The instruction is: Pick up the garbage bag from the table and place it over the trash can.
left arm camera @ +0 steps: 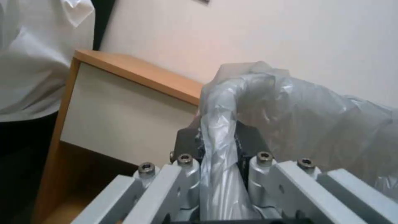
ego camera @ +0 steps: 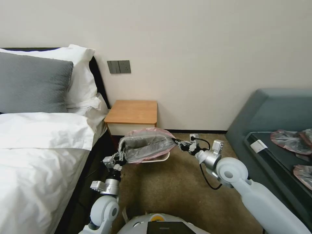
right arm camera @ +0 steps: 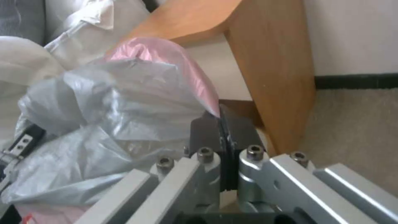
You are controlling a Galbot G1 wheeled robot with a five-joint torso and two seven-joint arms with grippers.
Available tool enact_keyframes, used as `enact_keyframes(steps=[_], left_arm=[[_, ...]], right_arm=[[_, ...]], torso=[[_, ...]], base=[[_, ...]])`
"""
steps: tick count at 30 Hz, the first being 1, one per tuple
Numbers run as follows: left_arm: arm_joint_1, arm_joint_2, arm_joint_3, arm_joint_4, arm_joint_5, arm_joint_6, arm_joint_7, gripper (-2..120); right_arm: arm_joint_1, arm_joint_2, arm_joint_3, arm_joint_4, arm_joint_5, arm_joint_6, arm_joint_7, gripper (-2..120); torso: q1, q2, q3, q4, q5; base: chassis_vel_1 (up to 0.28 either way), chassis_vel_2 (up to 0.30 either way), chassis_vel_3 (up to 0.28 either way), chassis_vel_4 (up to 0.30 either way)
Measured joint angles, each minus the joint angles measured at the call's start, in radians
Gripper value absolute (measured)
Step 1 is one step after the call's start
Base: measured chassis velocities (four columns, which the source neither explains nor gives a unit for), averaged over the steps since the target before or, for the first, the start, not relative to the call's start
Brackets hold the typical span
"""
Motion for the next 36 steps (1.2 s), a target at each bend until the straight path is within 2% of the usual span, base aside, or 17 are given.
enact_keyframes(steps=[11, 20, 26, 32, 36], left_arm=[[-0.026, -0.001, -0.016, 0.006, -0.048, 0.022, -0.011, 9], [-0.048, -0.001, -0.01, 0.002, -0.098, 0.059, -0.028, 9], [-0.048, 0.003, -0.01, 0.002, -0.104, 0.073, -0.018, 9], [-0.047, 0.005, -0.009, 0.002, -0.095, 0.074, -0.011, 9], [-0.045, 0.007, -0.009, -0.004, -0.094, 0.077, -0.011, 9]], right_arm=[[-0.057, 0.009, 0.005, 0.028, -0.026, -0.001, -0.023, 0], [-0.1, 0.059, -0.003, 0.044, -0.08, 0.009, -0.024, 0], [-0.108, 0.1, -0.014, 0.009, -0.193, 0.047, -0.03, 0], [-0.101, 0.106, -0.021, -0.025, -0.291, 0.092, -0.037, 0], [-0.103, 0.112, -0.022, -0.041, -0.331, 0.106, -0.039, 10]], torso=[[0.0, 0.0, 0.0, 0.0, -0.0001], [0.0, 0.0, 0.0, -0.0001, 0.0], [0.0, 0.0, 0.0, 0.0, 0.0001], [0.0, 0.0, 0.0, 0.0, 0.0], [0.0, 0.0, 0.0, -0.0001, 0.0001]], base=[[0.0, 0.0, 0.0, 0.0], [0.0, 0.0, 0.0, 0.0], [0.0, 0.0, 0.0, 0.0], [0.0, 0.0, 0.0, 0.0], [0.0, 0.0, 0.0, 0.0]])
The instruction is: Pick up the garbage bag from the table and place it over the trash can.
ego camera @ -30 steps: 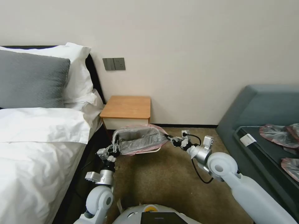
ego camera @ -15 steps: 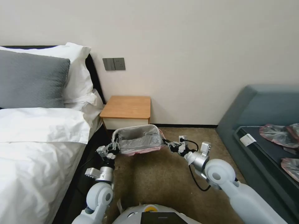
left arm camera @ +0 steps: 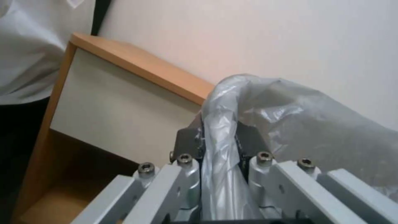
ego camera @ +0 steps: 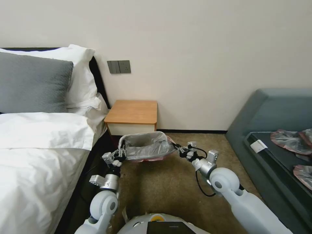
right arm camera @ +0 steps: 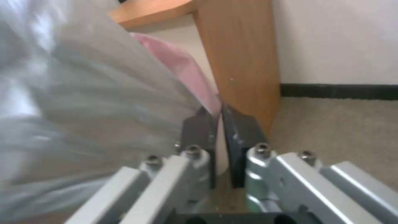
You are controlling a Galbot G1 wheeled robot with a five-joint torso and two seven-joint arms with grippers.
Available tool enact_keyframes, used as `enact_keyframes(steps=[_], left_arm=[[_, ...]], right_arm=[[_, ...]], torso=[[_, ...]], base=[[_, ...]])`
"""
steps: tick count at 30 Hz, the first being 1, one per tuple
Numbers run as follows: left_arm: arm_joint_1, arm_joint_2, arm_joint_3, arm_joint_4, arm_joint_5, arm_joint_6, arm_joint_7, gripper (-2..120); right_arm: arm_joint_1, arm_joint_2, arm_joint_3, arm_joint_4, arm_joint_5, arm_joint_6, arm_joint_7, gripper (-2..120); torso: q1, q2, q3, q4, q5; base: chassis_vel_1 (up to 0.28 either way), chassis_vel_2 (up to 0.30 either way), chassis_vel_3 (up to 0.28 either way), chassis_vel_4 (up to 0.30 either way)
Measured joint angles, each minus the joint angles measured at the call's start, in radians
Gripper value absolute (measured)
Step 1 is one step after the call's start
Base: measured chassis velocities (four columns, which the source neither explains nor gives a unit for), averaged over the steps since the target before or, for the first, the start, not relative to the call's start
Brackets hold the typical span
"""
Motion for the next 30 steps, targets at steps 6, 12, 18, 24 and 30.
enact_keyframes(steps=[6, 12, 18, 24, 30], left_arm=[[0.001, 0.004, -0.002, -0.007, -0.009, 0.003, 0.0, 9], [0.001, 0.006, -0.003, -0.018, -0.032, 0.011, 0.0, 9], [0.011, 0.008, -0.004, -0.036, -0.06, 0.029, 0.005, 9], [0.023, 0.01, -0.005, -0.049, -0.076, 0.039, 0.013, 9], [0.029, 0.014, -0.01, -0.063, -0.093, 0.043, 0.016, 9]], right_arm=[[-0.001, 0.025, -0.012, -0.024, -0.024, 0.005, -0.001, 34], [0.001, 0.042, -0.018, -0.04, -0.033, 0.005, -0.002, 52], [0.02, 0.057, -0.024, -0.069, -0.055, 0.007, -0.005, 77], [0.038, 0.068, -0.03, -0.101, -0.093, 0.012, -0.015, 98], [0.052, 0.076, -0.032, -0.139, -0.125, 0.019, -0.023, 100]], torso=[[0.0, 0.0, 0.0, 0.0, -0.0001], [0.0, 0.0, 0.0, 0.0, -0.0001], [0.0, 0.0, 0.0, 0.0, -0.0001], [0.0, 0.0, 0.0, 0.0, 0.0], [0.0, 0.0, 0.0, 0.0, 0.0]], base=[[0.0, 0.0, 0.0, 0.0], [0.0, 0.0, 0.0, 0.0], [0.0, 0.0, 0.0, 0.0], [0.0, 0.0, 0.0, 0.0], [0.0, 0.0, 0.0, 0.0]])
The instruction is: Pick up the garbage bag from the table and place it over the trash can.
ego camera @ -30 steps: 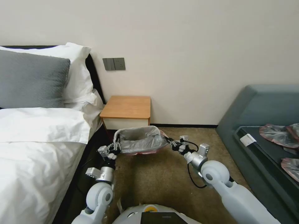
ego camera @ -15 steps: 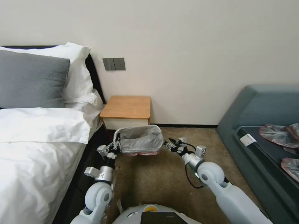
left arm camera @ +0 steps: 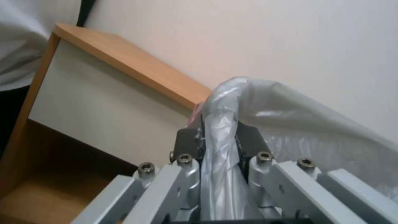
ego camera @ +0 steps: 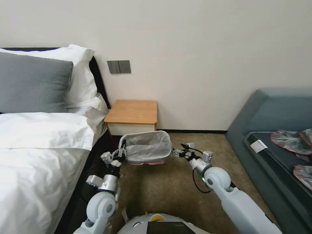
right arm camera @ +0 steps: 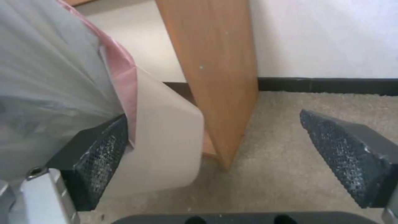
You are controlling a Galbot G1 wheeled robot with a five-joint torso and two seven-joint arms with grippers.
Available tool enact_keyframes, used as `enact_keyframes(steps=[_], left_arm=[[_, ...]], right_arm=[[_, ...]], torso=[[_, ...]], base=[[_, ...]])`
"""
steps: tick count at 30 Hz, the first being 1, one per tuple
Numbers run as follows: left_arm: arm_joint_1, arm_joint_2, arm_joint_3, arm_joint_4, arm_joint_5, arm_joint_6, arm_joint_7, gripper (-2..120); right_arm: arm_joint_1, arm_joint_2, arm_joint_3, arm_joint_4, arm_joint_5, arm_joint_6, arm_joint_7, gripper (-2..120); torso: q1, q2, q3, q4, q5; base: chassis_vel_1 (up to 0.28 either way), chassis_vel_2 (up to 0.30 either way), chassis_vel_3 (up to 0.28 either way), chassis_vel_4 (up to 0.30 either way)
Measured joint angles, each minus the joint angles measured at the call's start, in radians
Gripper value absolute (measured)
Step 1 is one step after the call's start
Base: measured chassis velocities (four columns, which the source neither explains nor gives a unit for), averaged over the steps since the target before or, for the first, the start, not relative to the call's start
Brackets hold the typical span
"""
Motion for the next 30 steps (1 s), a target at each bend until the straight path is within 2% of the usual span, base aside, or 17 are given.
enact_keyframes(steps=[5, 12, 19, 27, 30], left_arm=[[0.001, 0.0, -0.002, -0.001, -0.003, 0.003, 0.001, 9], [-0.003, 0.001, -0.008, 0.009, -0.001, 0.006, 0.001, 9], [-0.043, 0.003, -0.024, 0.059, 0.031, 0.005, 0.0, 9], [-0.057, 0.002, -0.03, 0.077, 0.035, 0.006, -0.006, 9], [-0.05, 0.002, -0.04, 0.087, 0.068, 0.004, -0.006, 9]], right_arm=[[-0.001, 0.004, 0.004, -0.021, -0.019, 0.011, -0.002, 100], [-0.026, -0.001, 0.014, 0.011, -0.022, 0.034, -0.002, 100], [-0.106, -0.024, 0.048, 0.094, 0.008, 0.061, -0.007, 100], [-0.168, -0.027, 0.08, 0.147, 0.008, 0.095, -0.017, 100], [-0.181, -0.04, 0.106, 0.237, 0.029, 0.096, 0.002, 100]], torso=[[0.0, 0.0, 0.0, 0.0, 0.0], [0.0, 0.0, 0.0, 0.0001, 0.0], [0.0, 0.0, 0.0, -0.0002, -0.0001], [0.0, 0.0, 0.0, -0.0002, 0.0], [0.0, 0.0, 0.0, -0.0001, 0.0002]], base=[[0.0, 0.0, 0.0, 0.0], [0.0, 0.0, 0.0, 0.0], [0.0, 0.0, 0.0, 0.0], [0.0, 0.0, 0.0, 0.0], [0.0, 0.0, 0.0, 0.0]])
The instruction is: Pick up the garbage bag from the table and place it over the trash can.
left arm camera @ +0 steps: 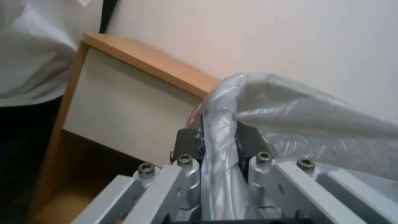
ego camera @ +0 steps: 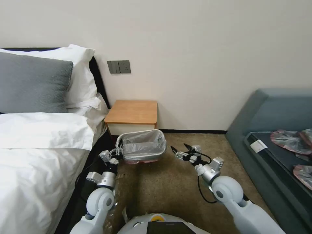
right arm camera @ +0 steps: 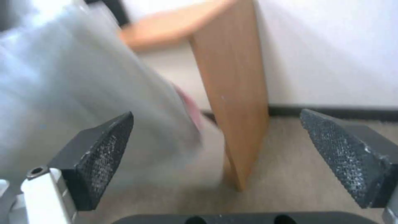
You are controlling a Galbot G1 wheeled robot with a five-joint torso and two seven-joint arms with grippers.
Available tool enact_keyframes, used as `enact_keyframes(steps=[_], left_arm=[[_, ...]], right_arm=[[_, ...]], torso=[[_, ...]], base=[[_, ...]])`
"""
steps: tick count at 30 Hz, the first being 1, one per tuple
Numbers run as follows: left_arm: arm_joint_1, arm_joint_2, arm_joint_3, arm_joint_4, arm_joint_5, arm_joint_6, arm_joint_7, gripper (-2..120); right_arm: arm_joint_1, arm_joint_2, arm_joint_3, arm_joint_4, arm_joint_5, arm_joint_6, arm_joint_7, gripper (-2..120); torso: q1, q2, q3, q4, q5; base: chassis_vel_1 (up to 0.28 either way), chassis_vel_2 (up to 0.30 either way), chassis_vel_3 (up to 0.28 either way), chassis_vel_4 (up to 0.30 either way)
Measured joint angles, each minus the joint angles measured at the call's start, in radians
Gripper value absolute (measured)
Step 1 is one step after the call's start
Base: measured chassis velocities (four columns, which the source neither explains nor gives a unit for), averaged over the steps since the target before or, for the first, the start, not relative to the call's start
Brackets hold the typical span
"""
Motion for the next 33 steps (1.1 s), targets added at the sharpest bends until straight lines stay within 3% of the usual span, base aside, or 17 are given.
enact_keyframes(steps=[6, 9, 10, 14, 15, 18, 19, 22, 23, 25, 26, 33], left_arm=[[-0.001, 0.008, 0.001, 0.012, 0.064, -0.008, 0.007, 9], [-0.008, 0.018, 0.014, 0.015, 0.097, -0.011, 0.012, 9], [-0.008, 0.018, 0.014, 0.015, 0.097, -0.011, 0.012, 9], [-0.011, 0.026, 0.018, 0.017, 0.147, -0.014, 0.024, 9], [-0.011, 0.026, 0.018, 0.017, 0.147, -0.014, 0.024, 9], [-0.01, 0.026, 0.022, 0.021, 0.188, -0.021, 0.032, 9], [-0.01, 0.026, 0.022, 0.021, 0.188, -0.021, 0.032, 9], [-0.009, 0.02, 0.03, 0.023, 0.218, -0.022, 0.035, 9], [-0.009, 0.02, 0.03, 0.023, 0.218, -0.022, 0.035, 9], [-0.008, 0.017, 0.031, 0.024, 0.244, -0.026, 0.039, 9], [-0.008, 0.017, 0.031, 0.024, 0.244, -0.026, 0.039, 9], [0.014, 0.008, 0.016, 0.025, 0.295, -0.053, 0.058, 9]], right_arm=[[0.048, -0.086, 0.026, 0.151, 0.076, -0.041, 0.018, 100], [0.177, -0.205, -0.012, 0.199, 0.127, -0.082, 0.009, 98], [0.177, -0.205, -0.012, 0.199, 0.127, -0.082, 0.009, 98], [0.391, -0.316, -0.129, 0.19, 0.154, -0.117, -0.049, 81], [0.391, -0.316, -0.129, 0.19, 0.154, -0.117, -0.049, 81], [0.517, -0.355, -0.253, 0.18, 0.096, -0.144, -0.093, 69], [0.517, -0.355, -0.253, 0.18, 0.096, -0.144, -0.093, 69], [0.683, -0.363, -0.432, 0.151, -0.002, -0.159, -0.167, 51], [0.683, -0.363, -0.432, 0.151, -0.002, -0.159, -0.167, 51], [0.807, -0.349, -0.574, 0.126, -0.03, -0.176, -0.186, 41], [0.807, -0.349, -0.574, 0.126, -0.03, -0.176, -0.186, 41], [1.116, -0.228, -0.894, 0.01, -0.078, -0.236, -0.186, 11]], torso=[[0.0, 0.0, 0.0, -0.0001, 0.0002], [0.0, 0.0, 0.0, 0.0002, 0.0], [0.0, 0.0, 0.0, 0.0002, 0.0], [0.0, 0.0, 0.0, 0.0005, -0.0003], [0.0, 0.0, 0.0, 0.0005, -0.0003], [0.0, 0.0, 0.0, -0.0001, -0.0002], [0.0, 0.0, 0.0, -0.0001, -0.0002], [0.0, 0.0, 0.0, -0.0001, -0.0003], [0.0, 0.0, 0.0, -0.0001, -0.0003], [0.0, 0.0, 0.0, 0.0001, -0.0005], [0.0, 0.0, 0.0, 0.0001, -0.0005], [0.0, 0.0, 0.0, 0.0001, -0.0003]], base=[[0.0, 0.0, 0.0, 0.0], [0.0, 0.0, 0.0, 0.0], [0.0, 0.0, 0.0, 0.0], [0.0, 0.0, 0.0, 0.0], [0.0, 0.0, 0.0, 0.0], [0.0, 0.0, 0.0, 0.0], [0.0, 0.0, 0.0, 0.0], [0.0, 0.0, 0.0, 0.0], [0.0, 0.0, 0.0, 0.0], [0.0, 0.0, 0.0, 0.0], [0.0, 0.0, 0.0, 0.0], [0.0, 0.0, 0.0, 0.0]])
